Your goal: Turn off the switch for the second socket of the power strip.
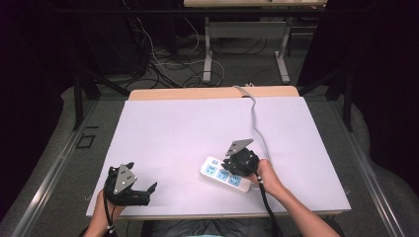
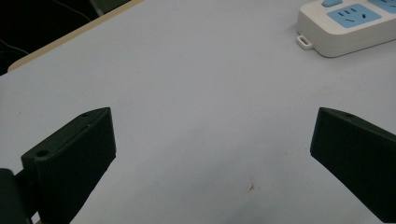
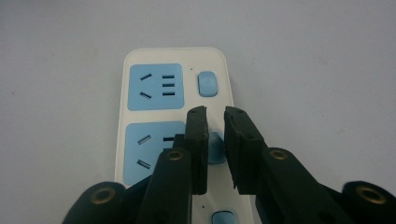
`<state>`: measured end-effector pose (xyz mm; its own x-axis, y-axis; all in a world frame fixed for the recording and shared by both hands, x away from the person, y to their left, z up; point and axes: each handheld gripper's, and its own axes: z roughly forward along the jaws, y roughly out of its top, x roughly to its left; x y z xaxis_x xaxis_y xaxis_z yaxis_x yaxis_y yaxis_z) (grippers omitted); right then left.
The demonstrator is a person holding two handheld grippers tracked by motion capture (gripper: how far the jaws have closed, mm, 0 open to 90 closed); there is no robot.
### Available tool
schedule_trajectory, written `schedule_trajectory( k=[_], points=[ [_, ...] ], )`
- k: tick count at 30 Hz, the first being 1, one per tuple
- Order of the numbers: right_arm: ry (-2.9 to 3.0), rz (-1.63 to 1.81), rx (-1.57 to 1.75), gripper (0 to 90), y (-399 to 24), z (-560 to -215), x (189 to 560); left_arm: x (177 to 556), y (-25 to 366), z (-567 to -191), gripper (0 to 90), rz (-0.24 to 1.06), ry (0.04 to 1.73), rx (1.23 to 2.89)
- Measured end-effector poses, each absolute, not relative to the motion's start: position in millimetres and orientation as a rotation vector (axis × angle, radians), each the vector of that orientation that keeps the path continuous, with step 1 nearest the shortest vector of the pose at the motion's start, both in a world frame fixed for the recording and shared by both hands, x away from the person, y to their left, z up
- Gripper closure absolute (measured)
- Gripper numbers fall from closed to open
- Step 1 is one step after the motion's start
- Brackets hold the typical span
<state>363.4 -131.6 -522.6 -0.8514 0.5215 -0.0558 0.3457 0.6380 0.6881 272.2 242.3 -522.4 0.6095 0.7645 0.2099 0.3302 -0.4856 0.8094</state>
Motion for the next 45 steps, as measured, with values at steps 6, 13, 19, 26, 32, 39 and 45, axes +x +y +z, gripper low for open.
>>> schedule_trajectory(
  k=[6,13,19,26,32,39,45],
  points=[
    [2.583,1.041,0.732,59.6,-136,-515,362,271,243,-523,0.2,0.733,0.87,2.069],
    [2.591,1.056,0.714,36.9,-145,-509,361,271,243,-522,0.2,0.734,0.867,2.075],
    [2.576,1.067,0.728,22.6,-149,-506,357,272,243,-522,0.2,0.747,0.864,2.075],
    [2.574,1.082,0.733,15.5,-156,-502,355,271,243,-523,0.2,0.739,0.868,2.07],
    [2.566,1.093,0.738,12.5,-165,-499,353,271,243,-523,0.2,0.739,0.872,2.069],
    [2.548,1.107,0.77,8.1,-177,-496,350,271,243,-522,0.2,0.741,0.874,2.071],
    [2.525,1.115,0.792,3.8,-187,-495,347,271,244,-522,0.2,0.74,0.876,2.075]
  ],
)
